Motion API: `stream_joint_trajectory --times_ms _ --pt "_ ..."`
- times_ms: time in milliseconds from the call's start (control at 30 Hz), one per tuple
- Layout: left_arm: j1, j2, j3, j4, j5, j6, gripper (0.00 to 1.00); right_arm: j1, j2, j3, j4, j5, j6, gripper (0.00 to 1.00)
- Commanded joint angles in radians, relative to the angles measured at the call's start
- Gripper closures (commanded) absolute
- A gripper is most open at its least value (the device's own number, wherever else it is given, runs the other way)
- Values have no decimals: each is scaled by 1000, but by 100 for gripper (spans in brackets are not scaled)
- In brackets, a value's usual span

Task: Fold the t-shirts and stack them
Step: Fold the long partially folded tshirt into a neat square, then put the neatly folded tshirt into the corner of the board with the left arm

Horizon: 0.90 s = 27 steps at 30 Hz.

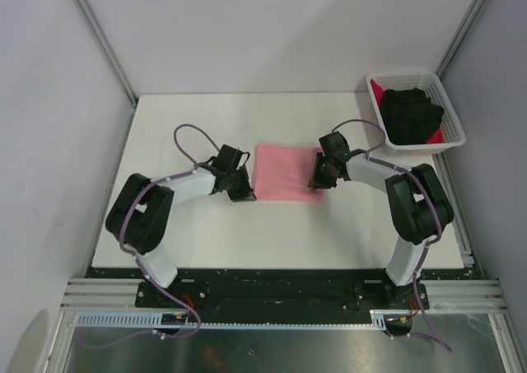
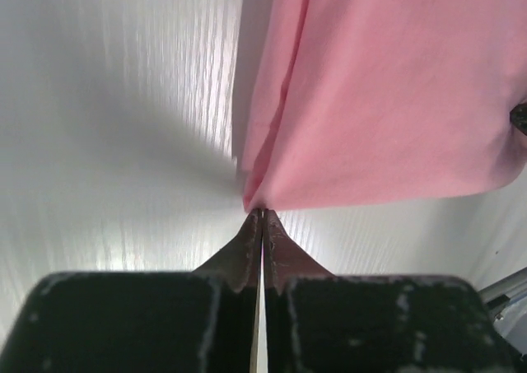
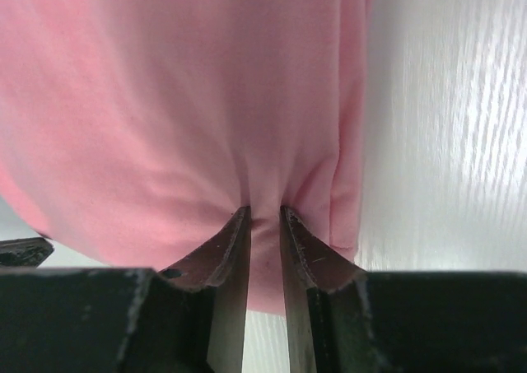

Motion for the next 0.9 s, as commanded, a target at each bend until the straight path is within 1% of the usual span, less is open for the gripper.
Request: stream_joint_trajectory --times_ms 0,100,233,300,367,467,567,667,867 --pt "-8 -141 -30 -13 -17 21 96 11 -97 -24 -45 44 -11 74" --pt "12 -164 -3 -29 -26 32 88 -4 -123 -11 -3 29 -13 72" --pt "47 -123 56 -39 -14 45 76 -17 -97 61 59 38 -32 70" --pt "66 -71 118 -39 13 75 69 -31 -56 115 83 40 -40 70" --pt "80 -17 213 -36 36 109 64 -47 -8 170 99 32 -40 70" --pt "90 75 353 -32 84 150 62 -70 64 246 104 19 -36 71" --pt "92 163 476 -27 105 158 63 -83 129 310 105 9 -30 71" --pt "92 265 589 -26 122 153 65 -91 195 383 70 1 -23 72" --pt "103 443 737 -20 116 118 67 -113 267 441 33 -7 -19 72"
